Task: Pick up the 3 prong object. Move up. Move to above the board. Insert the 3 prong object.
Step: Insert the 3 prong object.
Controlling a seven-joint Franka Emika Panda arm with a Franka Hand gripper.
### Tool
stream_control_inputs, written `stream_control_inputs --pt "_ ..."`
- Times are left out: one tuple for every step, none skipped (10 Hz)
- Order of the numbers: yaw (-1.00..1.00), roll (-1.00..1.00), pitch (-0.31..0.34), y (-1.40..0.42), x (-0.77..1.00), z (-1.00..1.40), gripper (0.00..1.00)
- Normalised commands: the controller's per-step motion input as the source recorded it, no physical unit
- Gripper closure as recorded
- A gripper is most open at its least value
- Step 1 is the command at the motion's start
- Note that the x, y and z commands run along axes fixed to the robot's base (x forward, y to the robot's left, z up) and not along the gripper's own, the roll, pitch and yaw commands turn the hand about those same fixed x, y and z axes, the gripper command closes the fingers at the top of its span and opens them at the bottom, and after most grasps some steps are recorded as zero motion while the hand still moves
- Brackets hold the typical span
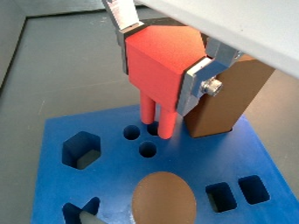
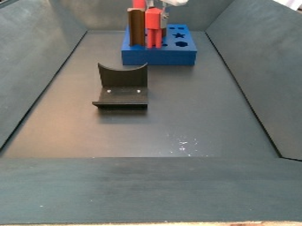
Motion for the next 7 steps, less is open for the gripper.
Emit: stream_control_inputs --pt "-0.03 0.0 0.0 0.0 0.0 0.0 1.0" --pt "-0.47 0.0 -0.041 0.0 -0.4 -0.05 1.0" --pt "-0.41 0.01 -0.017 -0.05 -0.5 -0.04 1.0" --pt "-0.19 0.01 -0.01 -0.13 -0.33 -0.03 1.0" --pt "-0.06 0.0 -0.031 -0.13 -0.21 -0.03 1.0" --pt "0.03 0.0 -0.024 -0.19 0.0 -0.15 1.0" --pt "0.01 0.0 0.0 -0.19 0.15 -0.24 1.0"
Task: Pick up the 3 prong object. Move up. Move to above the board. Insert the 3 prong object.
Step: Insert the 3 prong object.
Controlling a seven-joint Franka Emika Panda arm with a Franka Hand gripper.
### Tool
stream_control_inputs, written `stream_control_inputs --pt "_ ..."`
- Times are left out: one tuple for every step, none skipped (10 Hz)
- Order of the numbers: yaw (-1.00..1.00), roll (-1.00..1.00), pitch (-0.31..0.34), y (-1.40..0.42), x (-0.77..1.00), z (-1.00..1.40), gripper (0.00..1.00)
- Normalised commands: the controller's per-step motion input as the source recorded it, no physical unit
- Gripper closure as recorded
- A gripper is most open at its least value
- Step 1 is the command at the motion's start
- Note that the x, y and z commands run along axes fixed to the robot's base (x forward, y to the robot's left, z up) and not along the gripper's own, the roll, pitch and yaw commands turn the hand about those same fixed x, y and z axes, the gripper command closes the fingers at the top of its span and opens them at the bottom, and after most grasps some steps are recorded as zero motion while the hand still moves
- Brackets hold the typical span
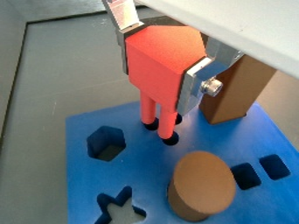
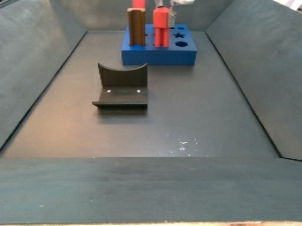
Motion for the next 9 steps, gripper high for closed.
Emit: stream_control_inputs --pt "0.03 0.0 0.0 -0.24 0.19 -0.23 1.0" --pt "0.02 0.0 0.0 -0.21 0.04 -0.21 1.0" --pt "0.05 0.0 -0.034 -0.16 0.0 -0.24 1.0" --pt "0.05 0.11 -0.074 -0.08 0.0 -0.59 1.0" --pt "0.02 0.19 -0.08 -0.05 0.0 -0.92 1.0" --pt "0.01 0.18 -0.083 -0.07 0.0 -0.91 1.0" --pt "0.0 0.12 -0.114 -0.13 0.01 -0.81 1.0" --pt "0.07 0.09 -0.174 -0.17 0.0 -0.61 1.0" --pt "0.0 0.0 -0.163 0.0 -0.04 -0.11 1.0"
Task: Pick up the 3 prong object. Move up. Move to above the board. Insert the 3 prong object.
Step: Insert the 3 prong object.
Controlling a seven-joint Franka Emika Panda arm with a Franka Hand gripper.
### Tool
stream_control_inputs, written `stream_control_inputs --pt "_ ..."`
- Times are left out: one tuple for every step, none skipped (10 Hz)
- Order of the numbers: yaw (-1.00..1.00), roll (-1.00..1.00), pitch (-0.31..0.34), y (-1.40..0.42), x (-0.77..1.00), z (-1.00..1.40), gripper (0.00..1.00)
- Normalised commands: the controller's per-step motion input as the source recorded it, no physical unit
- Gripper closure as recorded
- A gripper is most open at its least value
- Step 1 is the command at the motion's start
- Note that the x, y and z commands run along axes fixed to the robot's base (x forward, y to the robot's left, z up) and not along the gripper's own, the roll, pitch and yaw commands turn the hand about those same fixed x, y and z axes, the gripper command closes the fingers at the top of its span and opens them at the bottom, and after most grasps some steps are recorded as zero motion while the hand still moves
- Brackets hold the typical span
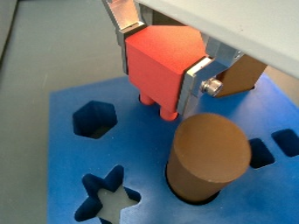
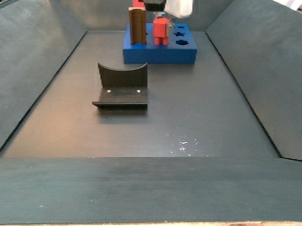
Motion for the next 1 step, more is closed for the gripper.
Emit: stream_control_inputs --pt "0.0 0.0 0.0 0.0 0.0 0.0 1.0"
